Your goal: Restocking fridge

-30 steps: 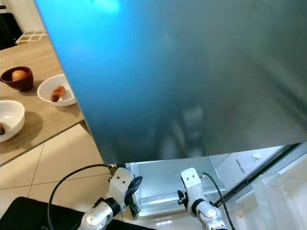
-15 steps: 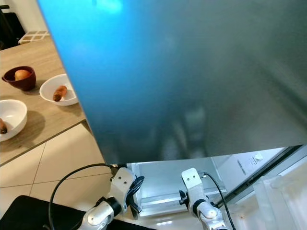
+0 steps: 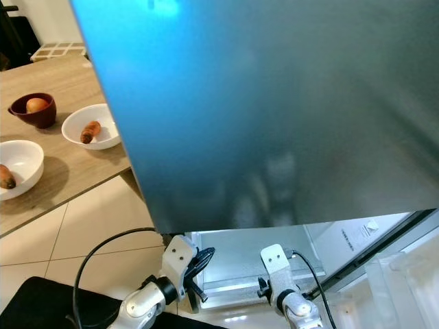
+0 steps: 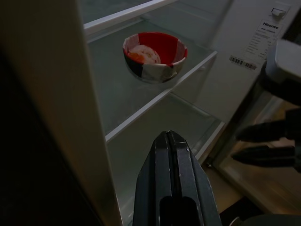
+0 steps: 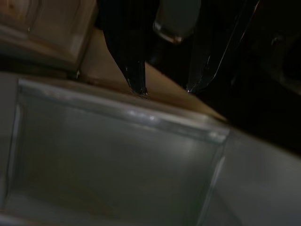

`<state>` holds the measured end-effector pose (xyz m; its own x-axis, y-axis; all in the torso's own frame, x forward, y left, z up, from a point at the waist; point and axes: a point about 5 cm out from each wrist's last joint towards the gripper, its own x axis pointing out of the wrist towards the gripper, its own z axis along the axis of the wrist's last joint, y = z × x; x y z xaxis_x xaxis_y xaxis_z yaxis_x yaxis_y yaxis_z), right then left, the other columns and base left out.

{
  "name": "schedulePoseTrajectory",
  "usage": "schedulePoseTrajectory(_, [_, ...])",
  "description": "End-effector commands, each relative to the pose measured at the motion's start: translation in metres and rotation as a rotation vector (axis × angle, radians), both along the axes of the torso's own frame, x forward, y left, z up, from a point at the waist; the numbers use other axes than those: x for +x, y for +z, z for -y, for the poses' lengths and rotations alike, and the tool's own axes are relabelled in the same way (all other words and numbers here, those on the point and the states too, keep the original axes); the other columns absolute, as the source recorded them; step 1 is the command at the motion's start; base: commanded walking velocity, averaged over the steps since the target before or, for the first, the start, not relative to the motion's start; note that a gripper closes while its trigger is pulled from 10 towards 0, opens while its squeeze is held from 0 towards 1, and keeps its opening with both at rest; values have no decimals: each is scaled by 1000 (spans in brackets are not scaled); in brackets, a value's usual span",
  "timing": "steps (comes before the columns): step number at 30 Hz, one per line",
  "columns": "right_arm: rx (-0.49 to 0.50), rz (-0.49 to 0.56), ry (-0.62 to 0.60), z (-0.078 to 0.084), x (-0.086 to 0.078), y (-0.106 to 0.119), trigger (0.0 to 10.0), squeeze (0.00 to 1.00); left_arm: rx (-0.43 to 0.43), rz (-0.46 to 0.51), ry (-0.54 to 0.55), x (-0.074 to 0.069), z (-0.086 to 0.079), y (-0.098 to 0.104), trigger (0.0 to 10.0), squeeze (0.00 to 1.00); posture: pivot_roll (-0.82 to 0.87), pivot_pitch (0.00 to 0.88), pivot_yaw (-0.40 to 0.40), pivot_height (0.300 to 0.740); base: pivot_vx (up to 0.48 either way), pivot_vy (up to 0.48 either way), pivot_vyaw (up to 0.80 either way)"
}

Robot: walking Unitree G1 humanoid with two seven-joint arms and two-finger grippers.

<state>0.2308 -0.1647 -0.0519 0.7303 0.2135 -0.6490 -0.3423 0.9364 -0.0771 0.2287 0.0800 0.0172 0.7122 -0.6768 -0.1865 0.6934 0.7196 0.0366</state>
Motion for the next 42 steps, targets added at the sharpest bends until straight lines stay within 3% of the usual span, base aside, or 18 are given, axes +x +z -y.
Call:
schedulePoseTrajectory(1, [2, -41, -12, 2, -8, -6, 10000, 0, 11, -21, -6, -2, 3, -3, 10000, 0, -105, 110, -66, 736, 0, 0, 0])
schedulePoseTrajectory(15, [-18, -38, -18, 2, -8, -6, 10000, 0, 9, -34, -23, -4, 2, -3, 10000, 0, -103, 110, -63, 736, 0, 0, 0])
schedulePoseTrajectory(42, [-33, -36, -16, 5, -9, -6, 10000, 0, 16, -45, -25, -6, 3, -5, 10000, 0, -108, 105, -69, 736, -325, 0, 0])
